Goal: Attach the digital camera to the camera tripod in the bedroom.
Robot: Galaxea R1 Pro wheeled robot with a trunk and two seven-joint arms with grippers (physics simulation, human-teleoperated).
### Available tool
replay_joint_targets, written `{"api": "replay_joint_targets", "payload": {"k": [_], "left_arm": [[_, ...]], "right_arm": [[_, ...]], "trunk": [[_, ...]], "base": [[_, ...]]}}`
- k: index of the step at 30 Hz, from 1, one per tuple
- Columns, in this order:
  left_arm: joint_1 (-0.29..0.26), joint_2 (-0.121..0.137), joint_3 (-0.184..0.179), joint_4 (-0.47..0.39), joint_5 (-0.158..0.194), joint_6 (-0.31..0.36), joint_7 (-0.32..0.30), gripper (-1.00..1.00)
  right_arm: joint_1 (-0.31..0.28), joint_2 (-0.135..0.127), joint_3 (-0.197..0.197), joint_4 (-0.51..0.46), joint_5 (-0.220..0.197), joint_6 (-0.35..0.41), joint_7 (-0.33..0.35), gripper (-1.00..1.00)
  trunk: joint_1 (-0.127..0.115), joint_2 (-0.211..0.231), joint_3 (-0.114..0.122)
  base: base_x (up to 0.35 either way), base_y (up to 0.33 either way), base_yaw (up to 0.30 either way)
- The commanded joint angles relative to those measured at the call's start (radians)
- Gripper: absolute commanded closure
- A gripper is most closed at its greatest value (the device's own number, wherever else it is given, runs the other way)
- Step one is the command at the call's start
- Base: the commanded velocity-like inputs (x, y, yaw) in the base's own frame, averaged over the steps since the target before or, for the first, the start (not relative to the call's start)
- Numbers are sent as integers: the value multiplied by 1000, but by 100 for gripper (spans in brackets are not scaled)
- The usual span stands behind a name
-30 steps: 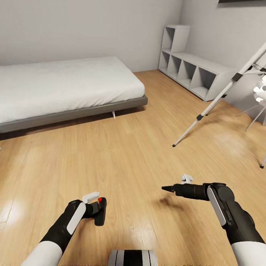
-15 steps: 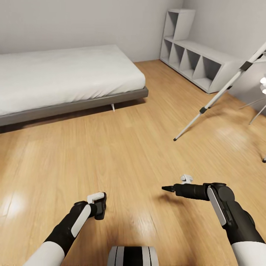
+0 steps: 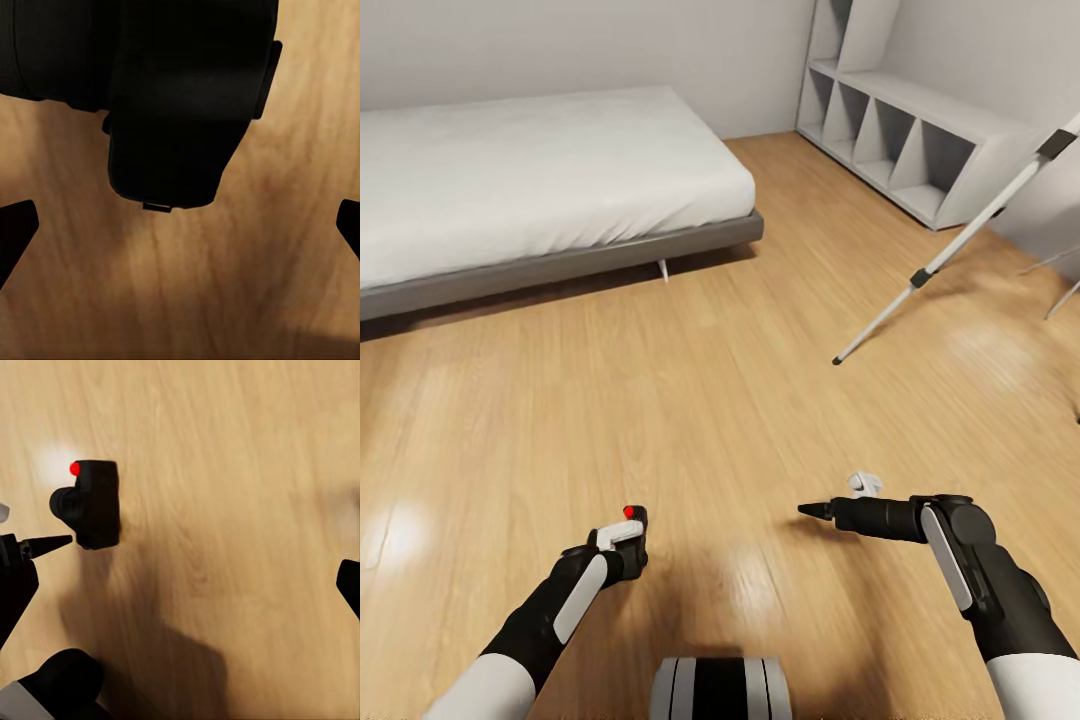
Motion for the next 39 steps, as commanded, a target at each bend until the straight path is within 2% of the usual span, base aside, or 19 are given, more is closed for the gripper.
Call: {"api": "replay_joint_targets", "payload": {"k": [1,28,39], "left_arm": [[0,1,-5,-2,10,2,10,-100],[0,1,-5,-7,11,2,11,-100],[0,1,-5,-16,13,2,13,-100]], "right_arm": [[0,0,-1,0,-3,6,1,-100],[0,0,-2,0,-5,6,2,-100],[0,0,-3,-2,-4,6,2,-100]], "trunk": [[0,-1,-5],[12,-7,-109],[12,-7,-109]], "base": [[0,0,0],[0,0,0],[0,0,0]]}}
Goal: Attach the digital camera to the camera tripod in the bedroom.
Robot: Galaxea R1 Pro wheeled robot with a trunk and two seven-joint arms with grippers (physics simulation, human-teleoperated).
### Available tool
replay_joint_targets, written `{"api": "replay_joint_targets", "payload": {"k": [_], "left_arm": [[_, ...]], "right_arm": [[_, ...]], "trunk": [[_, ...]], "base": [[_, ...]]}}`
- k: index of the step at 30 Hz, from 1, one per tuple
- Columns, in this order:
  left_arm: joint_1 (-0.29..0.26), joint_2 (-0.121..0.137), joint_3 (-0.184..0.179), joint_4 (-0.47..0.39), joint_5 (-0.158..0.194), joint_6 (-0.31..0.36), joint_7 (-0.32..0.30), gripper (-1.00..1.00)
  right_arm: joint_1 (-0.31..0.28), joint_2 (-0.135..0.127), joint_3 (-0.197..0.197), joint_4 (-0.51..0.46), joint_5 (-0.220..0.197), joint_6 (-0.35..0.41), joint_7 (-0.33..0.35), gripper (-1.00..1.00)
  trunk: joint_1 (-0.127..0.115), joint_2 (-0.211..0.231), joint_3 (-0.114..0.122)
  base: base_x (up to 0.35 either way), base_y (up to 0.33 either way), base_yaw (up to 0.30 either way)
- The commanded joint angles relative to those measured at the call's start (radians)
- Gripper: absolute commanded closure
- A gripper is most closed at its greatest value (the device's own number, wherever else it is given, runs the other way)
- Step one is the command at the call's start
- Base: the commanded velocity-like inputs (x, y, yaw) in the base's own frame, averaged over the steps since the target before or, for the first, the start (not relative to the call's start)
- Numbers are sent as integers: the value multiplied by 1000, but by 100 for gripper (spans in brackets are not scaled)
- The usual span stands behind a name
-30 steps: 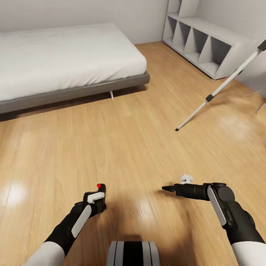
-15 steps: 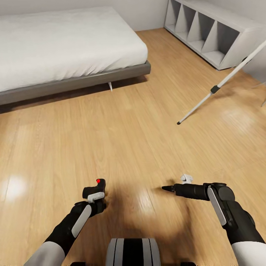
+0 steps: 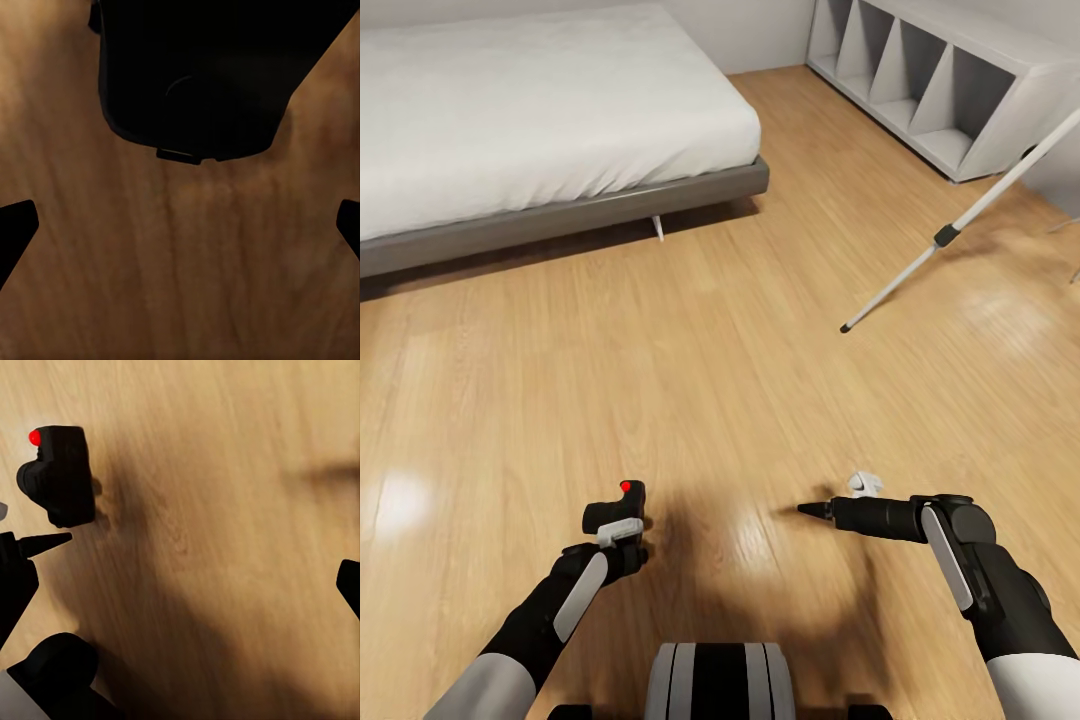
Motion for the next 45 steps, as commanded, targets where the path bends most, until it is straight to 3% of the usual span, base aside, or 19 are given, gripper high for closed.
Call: {"api": "replay_joint_targets", "payload": {"k": [1,17,31,45], "left_arm": [[0,1,-5,-2,11,2,10,-100],[0,1,-5,-2,11,2,10,-100],[0,1,-5,-2,9,2,10,-100],[0,1,-5,-2,10,2,10,-100]], "right_arm": [[0,0,-1,0,-3,6,1,-100],[0,0,-1,-1,-4,6,1,-100],[0,0,-2,-1,-3,6,2,-100],[0,0,-3,-1,-4,6,3,-100]], "trunk": [[0,0,-1],[0,0,-1],[6,-4,-55],[6,-4,-55]], "base": [[0,0,0],[0,0,0],[0,0,0],[0,0,0]]}}
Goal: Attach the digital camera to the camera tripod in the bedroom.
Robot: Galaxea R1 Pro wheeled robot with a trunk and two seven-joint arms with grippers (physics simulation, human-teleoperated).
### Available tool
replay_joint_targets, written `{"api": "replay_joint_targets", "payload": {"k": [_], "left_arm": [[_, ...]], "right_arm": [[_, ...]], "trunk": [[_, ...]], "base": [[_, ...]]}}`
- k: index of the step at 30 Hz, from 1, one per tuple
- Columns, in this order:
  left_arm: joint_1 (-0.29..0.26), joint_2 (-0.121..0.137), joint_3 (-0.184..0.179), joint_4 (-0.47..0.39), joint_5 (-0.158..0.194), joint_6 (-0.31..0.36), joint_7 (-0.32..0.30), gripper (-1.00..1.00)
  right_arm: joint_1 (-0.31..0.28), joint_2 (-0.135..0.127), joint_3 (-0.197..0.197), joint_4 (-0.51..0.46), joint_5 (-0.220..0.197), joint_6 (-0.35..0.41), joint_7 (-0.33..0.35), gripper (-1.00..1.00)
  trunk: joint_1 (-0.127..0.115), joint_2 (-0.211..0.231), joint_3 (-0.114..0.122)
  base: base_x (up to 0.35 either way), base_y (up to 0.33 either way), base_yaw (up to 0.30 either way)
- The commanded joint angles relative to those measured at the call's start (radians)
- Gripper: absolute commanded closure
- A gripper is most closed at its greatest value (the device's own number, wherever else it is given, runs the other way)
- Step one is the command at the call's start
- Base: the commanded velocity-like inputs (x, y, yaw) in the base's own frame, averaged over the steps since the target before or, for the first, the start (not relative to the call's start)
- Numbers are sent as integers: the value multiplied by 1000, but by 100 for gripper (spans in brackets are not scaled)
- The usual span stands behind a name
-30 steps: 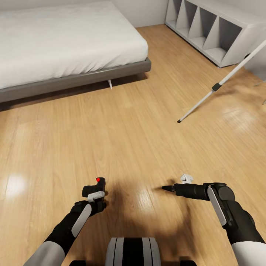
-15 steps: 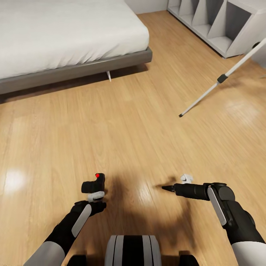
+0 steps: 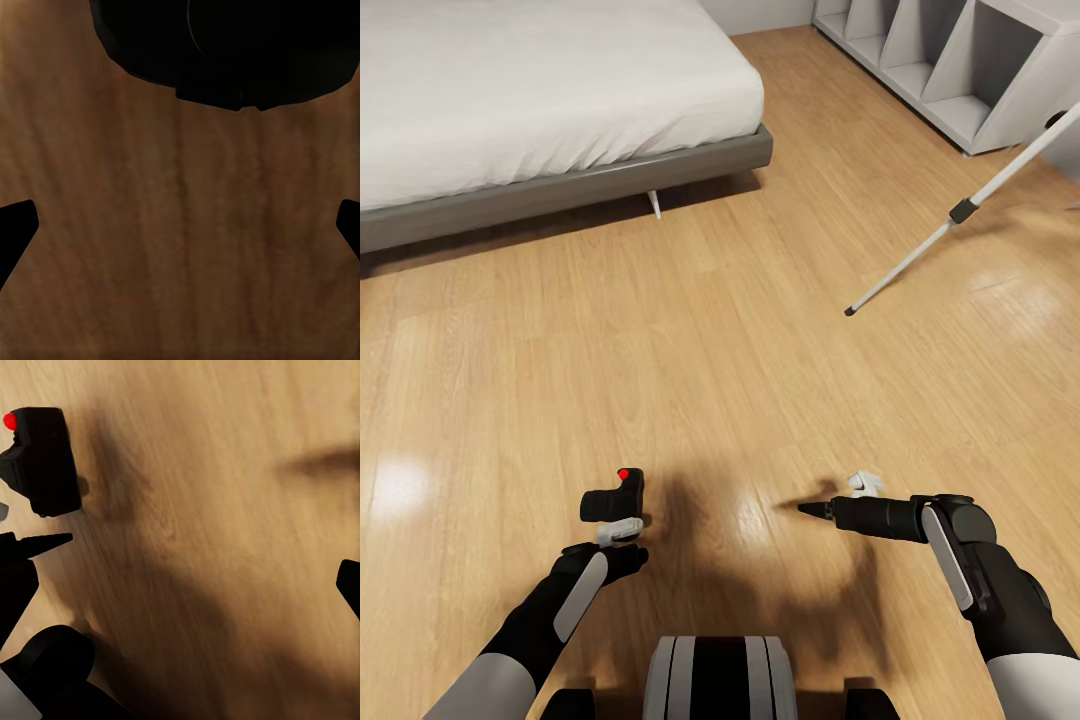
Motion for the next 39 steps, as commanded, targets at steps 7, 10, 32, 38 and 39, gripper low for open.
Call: {"api": "replay_joint_targets", "payload": {"k": [7,10,32,38,39], "left_arm": [[0,2,-5,-1,10,2,9,-100],[0,3,-5,0,9,1,8,-100],[0,-1,-17,24,-18,-100,2,-100],[0,-4,-68,51,-39,-155,1,-100],[0,-4,-100,60,-45,-170,2,-100]], "right_arm": [[0,0,-1,-2,-3,6,1,-100],[0,0,-1,-4,-2,6,1,-100],[0,0,-2,-5,-3,6,1,-100],[0,0,-3,-5,-3,6,1,-100],[0,0,-3,-5,-3,6,1,-100]], "trunk": [[0,0,-1],[0,0,-1],[0,0,-1],[0,0,-1],[0,0,-1]], "base": [[0,0,0],[0,0,0],[0,0,0],[0,0,0],[0,0,0]]}}
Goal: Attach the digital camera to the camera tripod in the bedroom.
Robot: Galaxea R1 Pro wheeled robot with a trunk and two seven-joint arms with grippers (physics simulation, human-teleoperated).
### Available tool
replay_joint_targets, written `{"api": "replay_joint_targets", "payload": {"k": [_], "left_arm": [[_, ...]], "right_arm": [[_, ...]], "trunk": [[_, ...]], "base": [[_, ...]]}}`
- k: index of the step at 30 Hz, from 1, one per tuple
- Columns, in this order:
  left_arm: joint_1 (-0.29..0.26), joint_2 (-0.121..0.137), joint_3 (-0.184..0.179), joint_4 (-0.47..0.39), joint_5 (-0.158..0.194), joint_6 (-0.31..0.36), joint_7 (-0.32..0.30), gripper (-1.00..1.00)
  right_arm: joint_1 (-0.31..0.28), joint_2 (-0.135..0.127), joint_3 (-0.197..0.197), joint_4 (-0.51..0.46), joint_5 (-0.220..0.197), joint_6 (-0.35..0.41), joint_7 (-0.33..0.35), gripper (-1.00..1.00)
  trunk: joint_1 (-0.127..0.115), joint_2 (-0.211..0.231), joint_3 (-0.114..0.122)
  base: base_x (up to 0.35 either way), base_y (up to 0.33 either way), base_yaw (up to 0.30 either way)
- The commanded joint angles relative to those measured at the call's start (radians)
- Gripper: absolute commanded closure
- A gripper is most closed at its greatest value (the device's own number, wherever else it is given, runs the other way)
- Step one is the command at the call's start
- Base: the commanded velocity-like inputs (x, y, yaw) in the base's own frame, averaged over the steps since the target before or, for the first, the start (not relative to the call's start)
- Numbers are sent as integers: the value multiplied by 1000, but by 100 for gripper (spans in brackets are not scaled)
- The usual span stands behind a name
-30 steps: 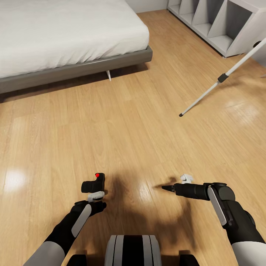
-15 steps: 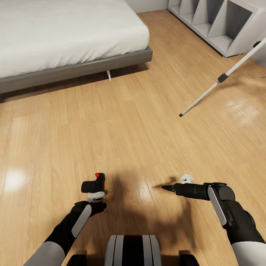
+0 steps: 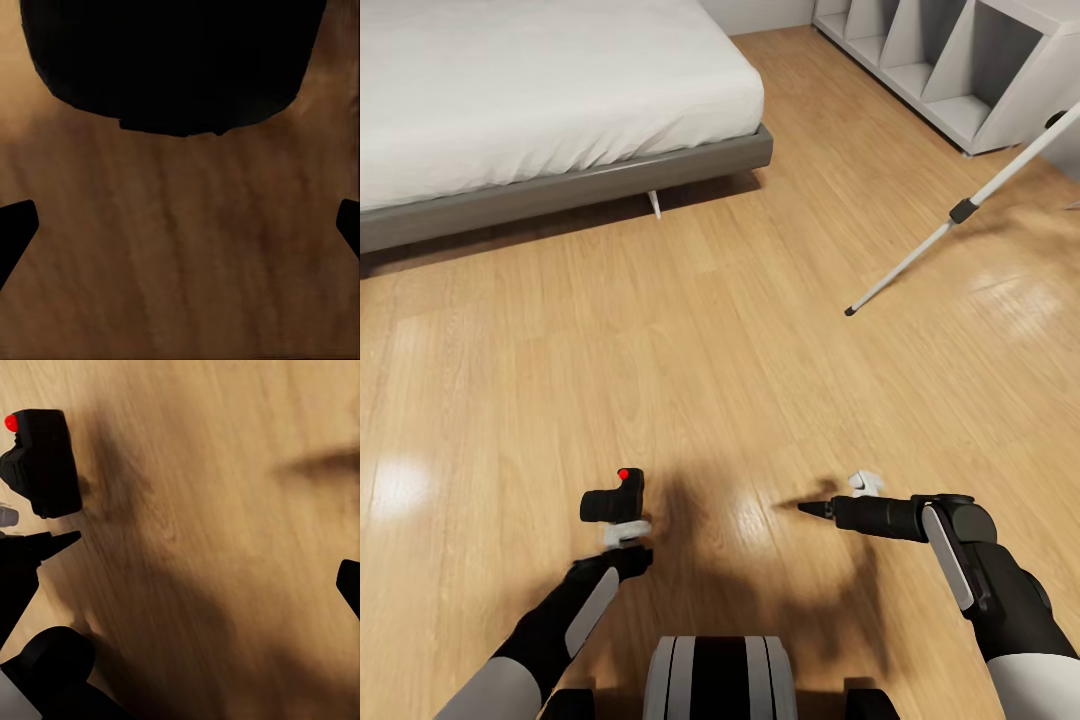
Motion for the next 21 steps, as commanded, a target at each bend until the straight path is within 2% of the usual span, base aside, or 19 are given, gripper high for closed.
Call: {"api": "replay_joint_targets", "payload": {"k": [1,6,21], "left_arm": [[0,1,-11,0,9,0,10,-100],[0,1,-26,3,8,-8,11,-100],[0,1,-31,3,7,-11,12,-100]], "right_arm": [[0,0,-1,0,-3,6,1,-100],[0,0,-1,0,-3,6,1,-100],[0,0,-1,0,-3,6,1,-100]], "trunk": [[0,0,-1],[0,0,-1],[0,0,-1]], "base": [[0,0,0],[0,0,0],[0,0,0]]}}
